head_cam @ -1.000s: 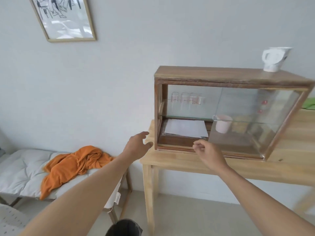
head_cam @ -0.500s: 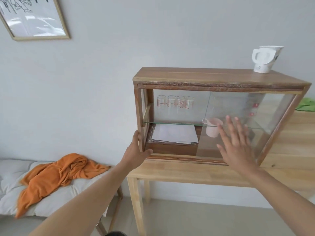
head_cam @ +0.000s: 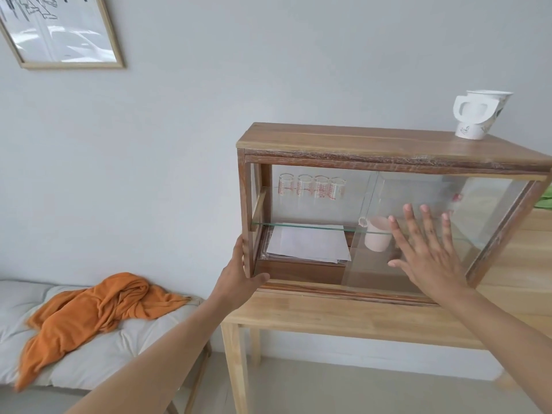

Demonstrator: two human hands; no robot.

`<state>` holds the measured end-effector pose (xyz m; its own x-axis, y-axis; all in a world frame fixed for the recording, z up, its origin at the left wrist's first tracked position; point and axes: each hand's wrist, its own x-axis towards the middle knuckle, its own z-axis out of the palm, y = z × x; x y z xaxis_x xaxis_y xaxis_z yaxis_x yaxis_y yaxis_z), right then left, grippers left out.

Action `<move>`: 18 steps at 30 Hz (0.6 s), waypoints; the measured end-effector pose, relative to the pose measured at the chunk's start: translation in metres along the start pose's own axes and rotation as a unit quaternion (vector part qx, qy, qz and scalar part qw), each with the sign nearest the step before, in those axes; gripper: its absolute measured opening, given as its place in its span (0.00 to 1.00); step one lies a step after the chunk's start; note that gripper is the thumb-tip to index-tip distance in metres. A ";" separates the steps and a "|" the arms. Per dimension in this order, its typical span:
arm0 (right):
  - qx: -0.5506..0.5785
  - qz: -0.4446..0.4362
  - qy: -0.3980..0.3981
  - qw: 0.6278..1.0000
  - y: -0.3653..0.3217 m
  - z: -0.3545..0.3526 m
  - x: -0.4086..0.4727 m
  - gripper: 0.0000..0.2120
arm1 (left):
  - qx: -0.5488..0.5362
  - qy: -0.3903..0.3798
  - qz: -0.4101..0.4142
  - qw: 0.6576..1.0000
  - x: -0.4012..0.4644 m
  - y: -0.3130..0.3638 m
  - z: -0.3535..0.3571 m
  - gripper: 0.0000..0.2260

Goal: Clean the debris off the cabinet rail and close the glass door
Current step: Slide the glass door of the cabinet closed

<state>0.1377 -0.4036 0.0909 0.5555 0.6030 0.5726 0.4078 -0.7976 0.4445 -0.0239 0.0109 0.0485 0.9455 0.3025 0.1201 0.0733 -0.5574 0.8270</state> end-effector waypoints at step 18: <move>0.038 -0.075 0.049 0.995 -0.162 -0.020 0.102 0.63 | -0.007 -0.022 -0.016 1.000 -0.003 0.005 -0.002 0.50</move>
<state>0.1134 -0.2123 0.0912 0.4123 0.7103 0.5706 0.5367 -0.6954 0.4778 -0.0273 0.0085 0.0530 0.9561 0.2851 0.0684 0.0999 -0.5361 0.8382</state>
